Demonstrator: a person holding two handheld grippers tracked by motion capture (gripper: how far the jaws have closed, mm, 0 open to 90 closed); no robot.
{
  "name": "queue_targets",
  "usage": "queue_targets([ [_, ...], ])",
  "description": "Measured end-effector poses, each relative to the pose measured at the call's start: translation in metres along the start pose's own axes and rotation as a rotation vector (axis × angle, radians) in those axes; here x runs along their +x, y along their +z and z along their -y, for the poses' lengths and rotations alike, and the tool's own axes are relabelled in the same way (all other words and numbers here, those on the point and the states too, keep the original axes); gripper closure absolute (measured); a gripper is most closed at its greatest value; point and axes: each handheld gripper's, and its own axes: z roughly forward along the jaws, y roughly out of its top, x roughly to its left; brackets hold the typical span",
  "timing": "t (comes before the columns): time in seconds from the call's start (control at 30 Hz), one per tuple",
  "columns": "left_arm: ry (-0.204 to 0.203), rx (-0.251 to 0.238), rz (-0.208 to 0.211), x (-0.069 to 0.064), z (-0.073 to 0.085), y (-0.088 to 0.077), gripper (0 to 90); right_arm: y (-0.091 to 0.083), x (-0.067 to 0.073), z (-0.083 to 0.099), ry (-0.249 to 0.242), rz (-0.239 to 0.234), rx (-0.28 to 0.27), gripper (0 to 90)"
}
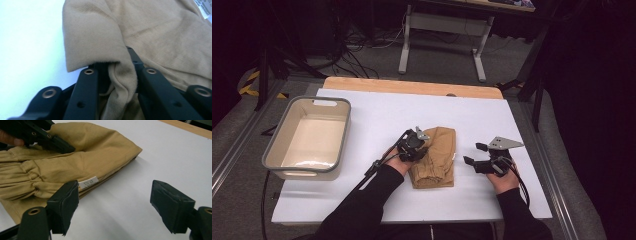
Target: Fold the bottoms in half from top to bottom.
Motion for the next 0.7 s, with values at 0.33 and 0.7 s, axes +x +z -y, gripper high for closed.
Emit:
queue_targets([
  [0.33, -0.073, -0.125, 0.109, 0.018, -0.007, -0.025, 83.7, 0.001, 0.001, 0.002, 0.004, -0.003, -0.009, 23.6],
  [0.7, -0.039, -0.239, 0.182, 0.022, -0.022, -0.056, 83.9, -0.001, -0.001, 0.004, 0.003, -0.020, -0.050, 13.6],
])
